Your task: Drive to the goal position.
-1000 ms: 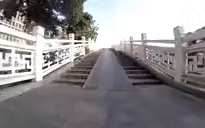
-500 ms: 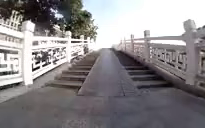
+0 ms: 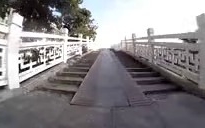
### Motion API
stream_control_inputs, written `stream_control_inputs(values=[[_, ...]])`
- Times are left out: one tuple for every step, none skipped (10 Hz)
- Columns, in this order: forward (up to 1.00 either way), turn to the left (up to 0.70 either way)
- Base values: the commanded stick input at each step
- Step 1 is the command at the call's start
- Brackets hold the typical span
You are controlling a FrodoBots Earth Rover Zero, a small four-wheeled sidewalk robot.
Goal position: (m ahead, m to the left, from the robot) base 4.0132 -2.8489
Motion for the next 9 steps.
stream_control_inputs(values=[[0.7,0.0],[0.7,0.0],[0.7,0.0],[0.7,0.0],[0.7,0.0],[0.7,0.0],[0.7,0.0],[0.7,0.0],[0.7,0.0]])
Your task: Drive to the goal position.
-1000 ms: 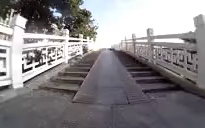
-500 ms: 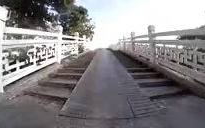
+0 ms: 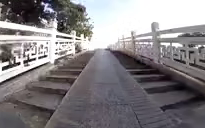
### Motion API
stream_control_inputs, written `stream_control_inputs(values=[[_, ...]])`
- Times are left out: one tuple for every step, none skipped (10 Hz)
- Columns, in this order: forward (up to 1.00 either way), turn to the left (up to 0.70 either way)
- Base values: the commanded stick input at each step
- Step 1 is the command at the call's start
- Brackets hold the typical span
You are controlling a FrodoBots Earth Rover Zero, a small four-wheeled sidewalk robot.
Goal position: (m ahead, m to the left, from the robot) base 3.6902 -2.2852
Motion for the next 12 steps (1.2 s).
stream_control_inputs(values=[[0.7,0.0],[0.7,0.0],[0.7,0.0],[0.7,0.0],[0.7,0.0],[0.7,0.0],[0.7,0.0],[0.7,0.0],[0.7,0.0],[0.7,0.0],[0.7,0.0],[0.7,0.0]])
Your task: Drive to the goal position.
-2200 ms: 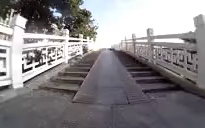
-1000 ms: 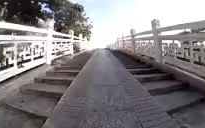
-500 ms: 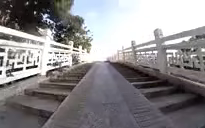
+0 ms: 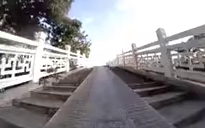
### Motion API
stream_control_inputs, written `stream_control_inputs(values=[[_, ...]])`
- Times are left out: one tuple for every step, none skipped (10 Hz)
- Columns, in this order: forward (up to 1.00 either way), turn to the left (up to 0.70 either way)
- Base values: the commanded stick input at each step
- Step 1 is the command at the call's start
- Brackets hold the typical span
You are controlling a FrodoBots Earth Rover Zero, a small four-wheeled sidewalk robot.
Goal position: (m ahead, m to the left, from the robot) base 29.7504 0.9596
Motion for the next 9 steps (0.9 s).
stream_control_inputs(values=[[0.7,0.0],[0.7,0.0],[0.7,0.0],[0.7,0.0],[0.7,0.0],[0.7,0.0],[0.7,0.0],[0.7,0.0],[0.7,0.0]])
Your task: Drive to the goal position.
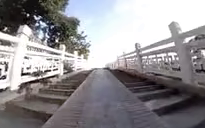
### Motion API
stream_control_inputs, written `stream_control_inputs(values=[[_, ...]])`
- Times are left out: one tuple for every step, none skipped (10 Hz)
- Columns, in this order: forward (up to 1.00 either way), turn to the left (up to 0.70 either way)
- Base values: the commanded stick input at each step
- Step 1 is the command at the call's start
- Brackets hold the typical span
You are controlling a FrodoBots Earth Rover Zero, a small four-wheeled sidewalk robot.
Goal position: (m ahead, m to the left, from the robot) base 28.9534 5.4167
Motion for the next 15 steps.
stream_control_inputs(values=[[0.7,0.0],[0.7,0.0],[0.7,0.0],[0.7,0.0],[0.7,0.0],[0.7,0.0],[0.7,0.0],[0.7,0.0],[0.7,0.01],[0.7,0.02],[0.7,0.03],[0.7,0.07],[0.7,0.06],[0.7,0.01],[0.7,0.0]])
